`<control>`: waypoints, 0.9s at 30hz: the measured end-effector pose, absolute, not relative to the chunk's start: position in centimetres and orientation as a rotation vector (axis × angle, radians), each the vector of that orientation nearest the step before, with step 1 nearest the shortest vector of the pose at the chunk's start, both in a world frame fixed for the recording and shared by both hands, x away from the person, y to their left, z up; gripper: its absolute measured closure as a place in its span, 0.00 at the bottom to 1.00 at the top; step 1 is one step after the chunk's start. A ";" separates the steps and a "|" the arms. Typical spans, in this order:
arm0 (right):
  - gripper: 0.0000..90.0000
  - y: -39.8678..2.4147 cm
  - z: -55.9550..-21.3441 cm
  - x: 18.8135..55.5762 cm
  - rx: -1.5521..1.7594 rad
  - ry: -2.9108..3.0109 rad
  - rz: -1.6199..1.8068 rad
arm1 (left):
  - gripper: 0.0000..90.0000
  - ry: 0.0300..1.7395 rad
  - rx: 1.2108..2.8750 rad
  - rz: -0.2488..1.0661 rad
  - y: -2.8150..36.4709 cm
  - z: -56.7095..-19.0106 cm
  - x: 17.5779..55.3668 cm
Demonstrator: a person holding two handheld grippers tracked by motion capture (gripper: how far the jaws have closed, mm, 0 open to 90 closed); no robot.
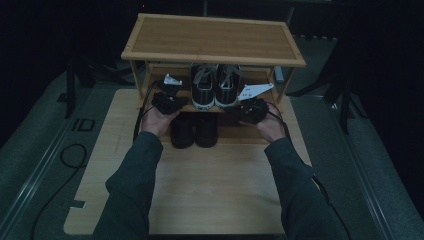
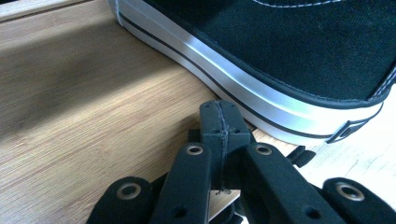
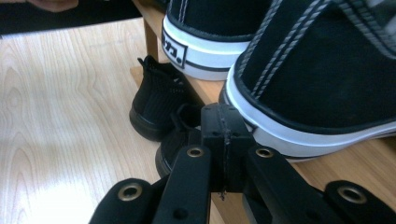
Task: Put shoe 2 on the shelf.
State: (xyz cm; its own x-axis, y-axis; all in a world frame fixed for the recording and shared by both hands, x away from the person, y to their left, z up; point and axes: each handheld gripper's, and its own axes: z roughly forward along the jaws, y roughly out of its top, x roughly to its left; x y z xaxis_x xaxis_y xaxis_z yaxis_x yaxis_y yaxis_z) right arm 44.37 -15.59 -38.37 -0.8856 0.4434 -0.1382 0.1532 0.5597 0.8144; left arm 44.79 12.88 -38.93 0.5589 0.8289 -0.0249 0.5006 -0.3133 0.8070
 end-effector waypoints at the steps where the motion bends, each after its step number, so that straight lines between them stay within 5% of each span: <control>1: 1.00 -15.7 -38.3 44.4 0.497 2.468 1.247 | 1.00 1.070 1.978 0.516 12.9 -39.0 44.8; 27: 0.99 -17.6 -40.4 43.0 0.513 2.527 1.165 | 1.00 1.057 1.963 0.499 13.2 -39.1 44.9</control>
State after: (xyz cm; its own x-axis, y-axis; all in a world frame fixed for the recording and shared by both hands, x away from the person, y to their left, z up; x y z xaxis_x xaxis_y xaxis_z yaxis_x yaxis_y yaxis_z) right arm 42.97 -17.60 -40.39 -0.8874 0.4427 -0.1286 0.1899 0.6051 0.7732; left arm 44.89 13.18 -39.09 0.5665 0.8231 -0.0390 0.4926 -0.3003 0.8168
